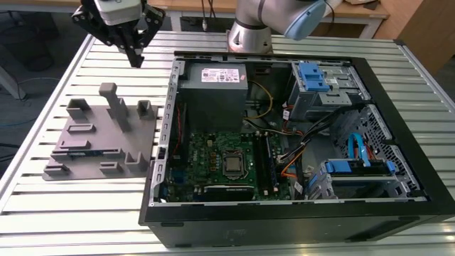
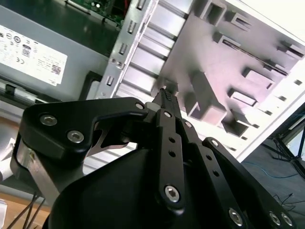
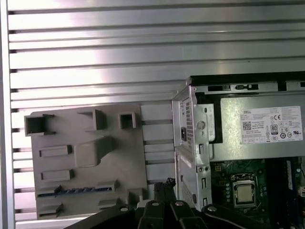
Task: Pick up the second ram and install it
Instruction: 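Reach for the second ram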
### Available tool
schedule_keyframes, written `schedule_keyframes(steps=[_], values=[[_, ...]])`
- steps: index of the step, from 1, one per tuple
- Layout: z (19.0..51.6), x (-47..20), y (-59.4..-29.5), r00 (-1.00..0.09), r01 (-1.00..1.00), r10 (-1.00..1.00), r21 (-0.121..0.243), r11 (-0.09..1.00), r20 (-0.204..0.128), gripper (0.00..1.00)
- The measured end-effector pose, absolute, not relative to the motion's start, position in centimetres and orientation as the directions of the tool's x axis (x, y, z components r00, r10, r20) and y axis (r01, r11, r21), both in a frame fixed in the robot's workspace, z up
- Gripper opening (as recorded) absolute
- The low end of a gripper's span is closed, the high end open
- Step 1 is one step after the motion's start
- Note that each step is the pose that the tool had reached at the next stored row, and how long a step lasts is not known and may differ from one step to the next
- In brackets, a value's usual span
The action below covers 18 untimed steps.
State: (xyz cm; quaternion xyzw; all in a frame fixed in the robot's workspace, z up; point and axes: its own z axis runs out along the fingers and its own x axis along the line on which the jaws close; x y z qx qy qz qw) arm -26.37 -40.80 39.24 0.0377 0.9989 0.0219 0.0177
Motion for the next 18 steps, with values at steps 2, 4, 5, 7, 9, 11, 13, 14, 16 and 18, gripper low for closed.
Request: schedule_keyframes(steps=[2,4,5,7,9,11,13,14,16,18], values=[[39.2,-27.1,-40.9,-0.997,0.075,0.076,0.045,0.996,-0.034,0.11],[39.2,-27.7,-40.9,-0.997,0.075,0.076,0.045,0.996,-0.034,0.11],[39.2,-28.0,-40.9,-0.997,0.075,0.076,0.045,0.996,-0.034,0.11],[39.2,-28.6,-41.0,-0.997,0.075,0.076,0.045,0.996,-0.034,0.11],[39.1,-29.1,-41.1,-0.997,0.075,0.076,0.045,0.996,-0.034,0.11],[39.1,-29.7,-41.1,-0.997,0.075,0.076,0.045,0.996,-0.034,0.11],[39.1,-30.2,-41.2,-0.997,0.075,0.076,0.045,0.996,-0.034,0.11],[39.0,-30.5,-41.2,-0.997,0.075,0.076,0.045,0.996,-0.034,0.11],[39.0,-31.0,-41.3,-0.997,0.075,0.076,0.045,0.996,-0.034,0.11],[38.9,-31.6,-41.5,-0.997,0.075,0.076,0.045,0.996,-0.034,0.11]])
